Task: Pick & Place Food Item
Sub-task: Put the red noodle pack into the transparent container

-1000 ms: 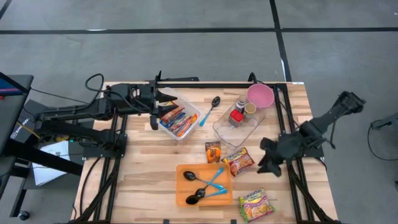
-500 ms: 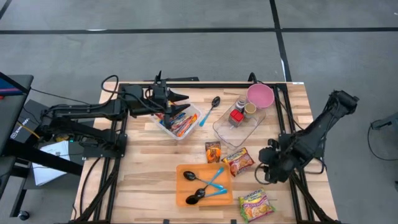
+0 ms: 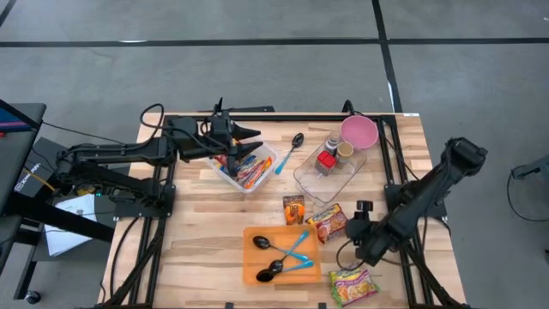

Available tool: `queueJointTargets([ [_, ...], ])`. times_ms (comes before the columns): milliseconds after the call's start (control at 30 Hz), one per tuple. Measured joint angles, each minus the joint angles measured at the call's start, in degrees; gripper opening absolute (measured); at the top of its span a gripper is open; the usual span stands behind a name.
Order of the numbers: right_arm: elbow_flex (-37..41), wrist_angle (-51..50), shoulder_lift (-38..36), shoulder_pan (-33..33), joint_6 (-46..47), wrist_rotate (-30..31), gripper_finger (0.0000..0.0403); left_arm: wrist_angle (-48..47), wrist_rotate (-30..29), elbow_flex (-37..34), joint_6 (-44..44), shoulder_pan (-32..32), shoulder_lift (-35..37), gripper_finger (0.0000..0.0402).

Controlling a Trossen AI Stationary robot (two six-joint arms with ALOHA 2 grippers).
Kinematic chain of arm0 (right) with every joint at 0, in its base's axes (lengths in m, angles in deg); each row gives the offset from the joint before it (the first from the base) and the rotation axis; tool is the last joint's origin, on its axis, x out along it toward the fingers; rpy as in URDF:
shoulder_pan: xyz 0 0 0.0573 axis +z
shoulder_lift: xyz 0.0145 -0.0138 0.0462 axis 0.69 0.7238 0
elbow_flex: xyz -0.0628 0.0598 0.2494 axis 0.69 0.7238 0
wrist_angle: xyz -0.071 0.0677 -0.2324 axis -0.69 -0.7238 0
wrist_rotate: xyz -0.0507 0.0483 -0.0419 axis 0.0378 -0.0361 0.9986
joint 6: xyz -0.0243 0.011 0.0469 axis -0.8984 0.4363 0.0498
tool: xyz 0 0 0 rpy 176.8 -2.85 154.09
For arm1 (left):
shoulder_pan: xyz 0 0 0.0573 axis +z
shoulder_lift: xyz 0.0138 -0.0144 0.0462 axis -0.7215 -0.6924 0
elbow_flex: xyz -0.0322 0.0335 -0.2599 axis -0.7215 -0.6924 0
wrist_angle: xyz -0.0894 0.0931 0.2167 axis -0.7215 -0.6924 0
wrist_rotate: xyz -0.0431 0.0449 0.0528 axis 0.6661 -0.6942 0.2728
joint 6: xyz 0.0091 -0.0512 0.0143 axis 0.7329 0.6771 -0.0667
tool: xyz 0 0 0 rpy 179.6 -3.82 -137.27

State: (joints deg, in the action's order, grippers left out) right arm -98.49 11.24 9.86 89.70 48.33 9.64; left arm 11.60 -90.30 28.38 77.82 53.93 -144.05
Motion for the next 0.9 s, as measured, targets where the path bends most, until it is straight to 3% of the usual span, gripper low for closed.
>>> queueJointTargets([
  [300, 0.0, 1.8, 5.9, -0.9, 0.6, 1.2, 0.0142, 0.0, 0.0, 0.0, 1.4, 0.0, 0.0, 0.015],
  [567, 0.0, -0.1, 3.7, -1.2, 3.1, 0.1, 0.0011, -0.1, 0.0, 0.0, 1.4, 0.0, 0.0, 0.015],
  [900, -0.3, -6.5, -8.5, -0.7, 8.8, -0.7, 0.0001, -0.1, 0.0, 0.0, 1.4, 0.0, 0.0, 0.015],
])
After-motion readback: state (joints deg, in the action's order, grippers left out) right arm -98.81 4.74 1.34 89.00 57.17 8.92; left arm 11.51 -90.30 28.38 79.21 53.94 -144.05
